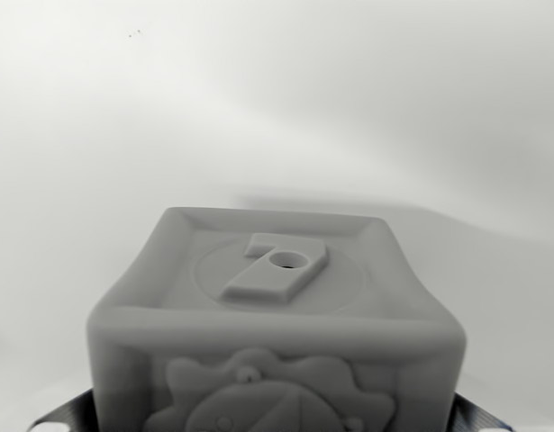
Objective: Destack cube
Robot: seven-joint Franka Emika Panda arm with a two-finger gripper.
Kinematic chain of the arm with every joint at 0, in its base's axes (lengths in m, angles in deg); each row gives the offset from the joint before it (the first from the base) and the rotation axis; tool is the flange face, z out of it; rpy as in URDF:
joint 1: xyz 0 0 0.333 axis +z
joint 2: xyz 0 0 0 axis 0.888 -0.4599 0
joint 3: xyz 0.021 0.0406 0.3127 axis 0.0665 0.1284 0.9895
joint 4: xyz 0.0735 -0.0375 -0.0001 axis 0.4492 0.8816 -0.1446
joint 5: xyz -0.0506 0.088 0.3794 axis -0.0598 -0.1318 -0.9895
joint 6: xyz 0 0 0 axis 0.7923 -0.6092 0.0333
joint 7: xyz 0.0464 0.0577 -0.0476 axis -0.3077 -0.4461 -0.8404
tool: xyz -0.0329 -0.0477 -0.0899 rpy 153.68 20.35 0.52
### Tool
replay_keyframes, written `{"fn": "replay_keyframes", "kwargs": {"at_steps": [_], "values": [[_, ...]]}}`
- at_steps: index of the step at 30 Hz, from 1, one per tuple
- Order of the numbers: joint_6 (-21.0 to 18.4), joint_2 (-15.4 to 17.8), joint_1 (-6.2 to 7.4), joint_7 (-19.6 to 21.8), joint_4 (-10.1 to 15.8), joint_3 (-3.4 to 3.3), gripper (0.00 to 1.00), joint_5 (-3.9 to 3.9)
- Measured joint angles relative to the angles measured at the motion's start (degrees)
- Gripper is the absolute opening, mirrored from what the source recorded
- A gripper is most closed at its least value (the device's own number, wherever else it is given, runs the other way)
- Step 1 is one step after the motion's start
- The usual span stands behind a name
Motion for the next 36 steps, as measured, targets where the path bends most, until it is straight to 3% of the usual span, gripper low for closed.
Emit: {"fn": "replay_keyframes", "kwargs": {"at_steps": [27, 28, 36], "values": [[2.1, -3.0, -0.74, 0.0, -1.0, 0.84, 0.00, -0.04], [2.1, -3.0, -0.74, 0.0, -1.0, 0.84, 1.00, -0.04], [2.1, -3.0, -0.74, 0.0, -1.0, 0.85, 1.00, -0.04]]}}
